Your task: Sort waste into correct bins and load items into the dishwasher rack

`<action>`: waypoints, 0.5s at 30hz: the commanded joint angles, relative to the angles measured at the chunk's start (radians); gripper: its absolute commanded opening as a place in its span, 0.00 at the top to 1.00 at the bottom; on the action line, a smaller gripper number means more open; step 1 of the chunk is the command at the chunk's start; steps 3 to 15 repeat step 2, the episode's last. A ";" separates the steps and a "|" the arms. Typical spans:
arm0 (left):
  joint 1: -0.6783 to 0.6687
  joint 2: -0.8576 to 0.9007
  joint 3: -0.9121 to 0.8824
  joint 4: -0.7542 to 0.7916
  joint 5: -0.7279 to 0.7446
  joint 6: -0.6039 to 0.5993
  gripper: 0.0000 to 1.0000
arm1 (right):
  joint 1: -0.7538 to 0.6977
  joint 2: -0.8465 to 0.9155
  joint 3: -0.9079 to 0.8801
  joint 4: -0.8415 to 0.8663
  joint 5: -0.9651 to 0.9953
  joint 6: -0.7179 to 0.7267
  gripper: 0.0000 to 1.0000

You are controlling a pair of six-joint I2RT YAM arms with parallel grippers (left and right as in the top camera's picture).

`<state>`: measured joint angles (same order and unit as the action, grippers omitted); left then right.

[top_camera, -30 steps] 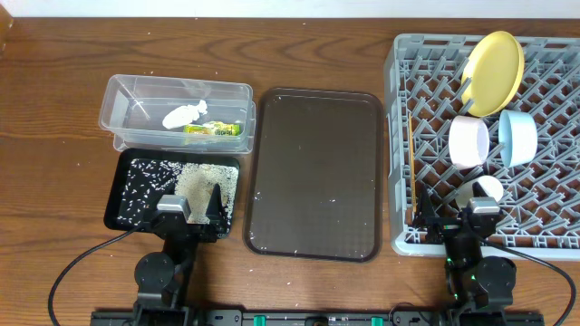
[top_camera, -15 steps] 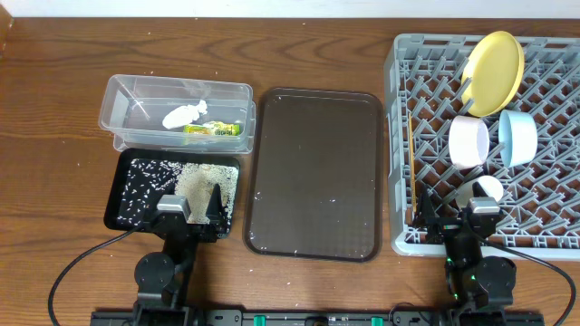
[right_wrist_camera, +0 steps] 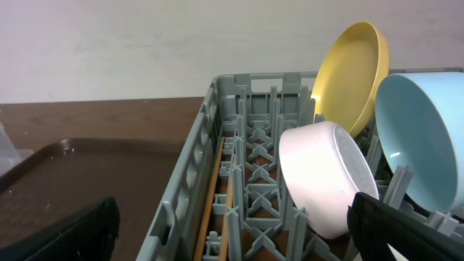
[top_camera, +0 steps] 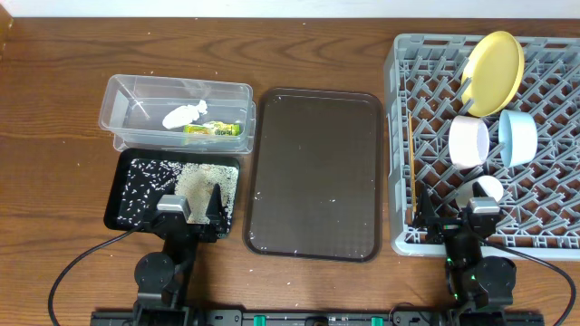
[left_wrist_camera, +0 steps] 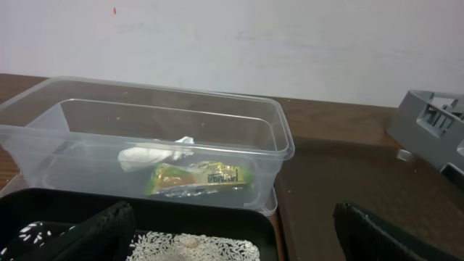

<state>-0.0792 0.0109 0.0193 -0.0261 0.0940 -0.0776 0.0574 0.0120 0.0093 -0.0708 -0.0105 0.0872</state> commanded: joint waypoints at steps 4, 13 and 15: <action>0.005 -0.007 -0.015 -0.035 0.007 0.006 0.10 | -0.019 -0.006 -0.004 -0.002 0.003 0.009 0.01; 0.005 -0.007 -0.015 -0.035 0.007 0.006 0.10 | -0.019 -0.006 -0.004 -0.002 0.003 0.009 0.01; 0.005 -0.007 -0.015 -0.035 0.007 0.006 0.10 | -0.019 -0.006 -0.004 -0.002 0.003 0.009 0.01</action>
